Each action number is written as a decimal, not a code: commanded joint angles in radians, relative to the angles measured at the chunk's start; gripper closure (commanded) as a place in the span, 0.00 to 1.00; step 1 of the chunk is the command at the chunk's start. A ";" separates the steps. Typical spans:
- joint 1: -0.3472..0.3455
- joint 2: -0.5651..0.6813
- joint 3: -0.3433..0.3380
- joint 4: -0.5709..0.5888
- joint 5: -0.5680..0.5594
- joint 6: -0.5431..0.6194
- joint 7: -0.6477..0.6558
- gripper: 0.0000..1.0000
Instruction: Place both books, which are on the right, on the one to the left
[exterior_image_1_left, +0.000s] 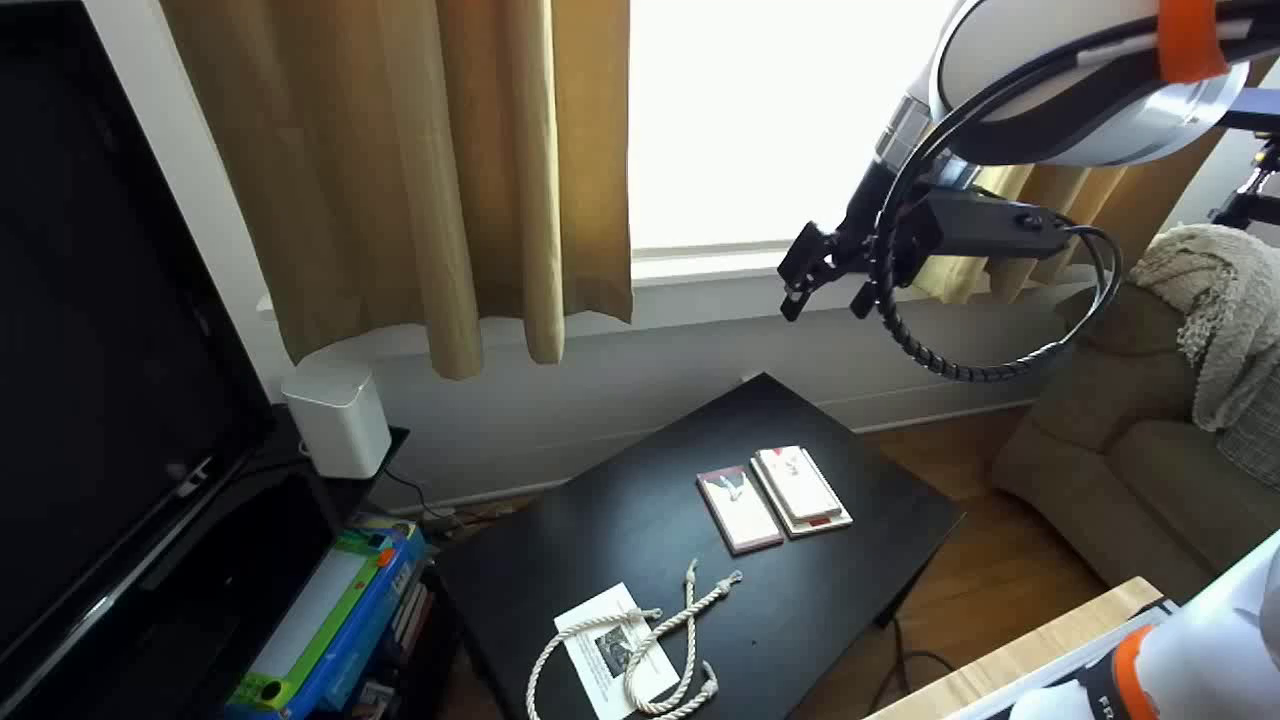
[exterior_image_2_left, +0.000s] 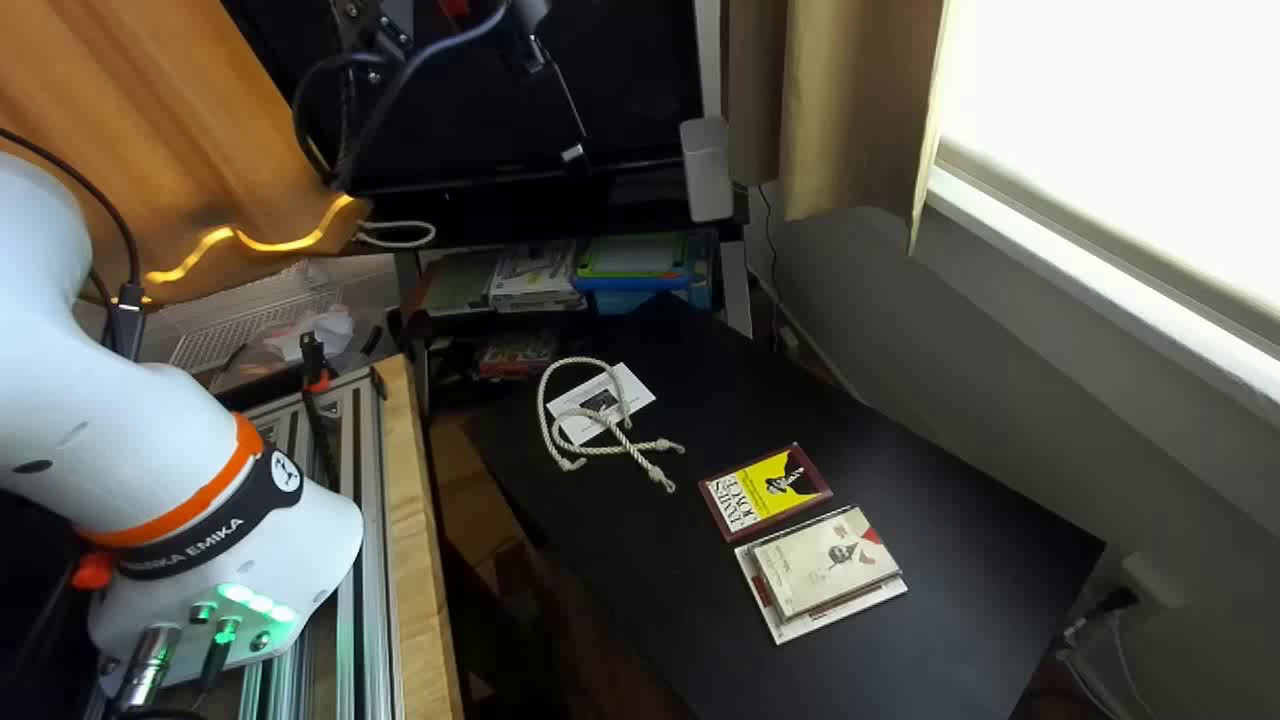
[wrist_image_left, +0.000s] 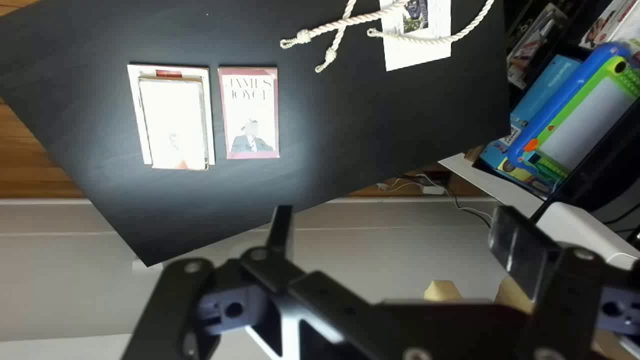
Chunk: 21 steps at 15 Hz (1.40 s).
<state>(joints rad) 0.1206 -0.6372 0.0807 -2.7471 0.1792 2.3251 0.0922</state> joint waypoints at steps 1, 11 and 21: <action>0.000 -0.001 -0.001 0.002 -0.001 -0.004 0.000 0.00; -0.081 0.066 -0.032 0.022 -0.009 0.002 0.063 0.00; -0.283 0.573 0.022 0.234 -0.290 0.131 0.450 0.00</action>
<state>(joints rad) -0.1384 -0.2488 0.0737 -2.6199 0.0059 2.4410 0.3981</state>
